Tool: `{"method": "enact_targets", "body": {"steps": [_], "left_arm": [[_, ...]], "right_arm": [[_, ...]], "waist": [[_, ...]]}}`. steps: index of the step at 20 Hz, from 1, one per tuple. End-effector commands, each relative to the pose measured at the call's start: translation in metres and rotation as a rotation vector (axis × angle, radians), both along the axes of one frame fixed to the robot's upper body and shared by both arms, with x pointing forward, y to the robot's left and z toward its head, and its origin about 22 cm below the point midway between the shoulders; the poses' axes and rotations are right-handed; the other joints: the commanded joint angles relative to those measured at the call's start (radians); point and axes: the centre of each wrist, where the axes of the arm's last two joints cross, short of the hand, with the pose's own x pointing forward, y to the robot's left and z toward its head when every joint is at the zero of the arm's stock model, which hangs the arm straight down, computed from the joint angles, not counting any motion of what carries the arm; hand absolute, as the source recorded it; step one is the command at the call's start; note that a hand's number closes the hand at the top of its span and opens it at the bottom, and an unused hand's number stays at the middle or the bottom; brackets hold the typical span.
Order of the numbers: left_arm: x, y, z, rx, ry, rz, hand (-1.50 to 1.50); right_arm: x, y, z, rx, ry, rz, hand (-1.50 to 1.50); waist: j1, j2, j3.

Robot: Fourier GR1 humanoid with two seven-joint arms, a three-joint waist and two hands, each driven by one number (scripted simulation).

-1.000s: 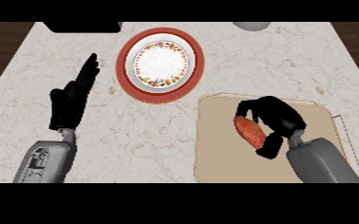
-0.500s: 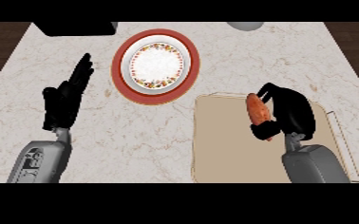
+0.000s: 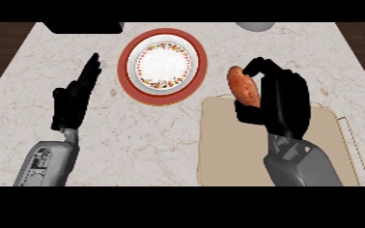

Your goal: Pick the sweet potato from the tray and place it in the plate

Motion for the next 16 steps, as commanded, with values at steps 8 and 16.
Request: {"method": "enact_targets", "body": {"steps": [8, 16], "left_arm": [[0.008, -0.010, 0.016, 0.004, -0.028, -0.016, 0.00], [0.002, -0.013, -0.001, -0.001, -0.003, -0.062, 0.00]], "right_arm": [[0.046, 0.084, 0.026, 0.154, 0.028, 0.131, 1.50], [0.107, 0.116, 0.011, 0.181, 0.085, 0.152, 1.50]], "waist": [[0.018, 0.006, 0.001], [0.049, 0.014, 0.000]]}}
